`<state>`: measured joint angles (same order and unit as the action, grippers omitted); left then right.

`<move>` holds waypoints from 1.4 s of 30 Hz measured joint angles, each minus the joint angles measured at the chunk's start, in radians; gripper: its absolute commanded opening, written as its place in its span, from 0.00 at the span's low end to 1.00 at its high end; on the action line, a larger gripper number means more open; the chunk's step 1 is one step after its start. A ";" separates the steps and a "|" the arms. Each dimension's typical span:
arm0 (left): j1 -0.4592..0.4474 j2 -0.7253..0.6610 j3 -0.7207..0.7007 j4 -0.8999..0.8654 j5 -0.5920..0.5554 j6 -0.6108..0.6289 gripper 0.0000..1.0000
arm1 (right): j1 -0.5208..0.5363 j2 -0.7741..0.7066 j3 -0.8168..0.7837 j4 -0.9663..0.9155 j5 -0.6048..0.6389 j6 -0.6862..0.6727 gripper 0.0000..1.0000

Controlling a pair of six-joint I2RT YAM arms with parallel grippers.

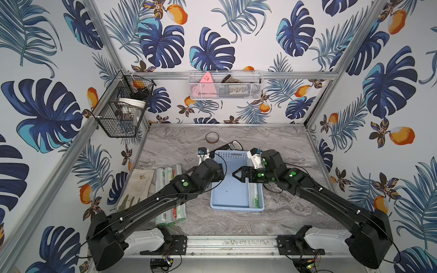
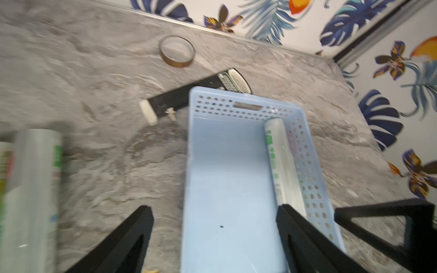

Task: Put the plastic wrap into the basket
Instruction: Pick up the plastic wrap from the center of the board.

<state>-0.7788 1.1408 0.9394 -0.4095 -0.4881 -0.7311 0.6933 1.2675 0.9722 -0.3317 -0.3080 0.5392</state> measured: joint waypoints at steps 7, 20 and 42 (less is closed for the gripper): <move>0.093 -0.208 -0.180 -0.151 -0.129 -0.042 0.99 | 0.181 0.175 0.111 0.002 0.148 -0.029 1.00; 0.504 -0.073 -0.291 -0.157 0.229 -0.045 0.85 | 0.307 0.366 0.248 0.016 0.206 -0.039 1.00; 0.623 0.103 -0.257 -0.085 0.356 -0.018 0.71 | 0.350 0.481 0.342 0.016 0.220 -0.030 1.00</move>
<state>-0.1555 1.2442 0.6823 -0.4950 -0.1326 -0.7490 1.0431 1.7485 1.3140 -0.3161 -0.0879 0.5091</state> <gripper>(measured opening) 0.707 0.998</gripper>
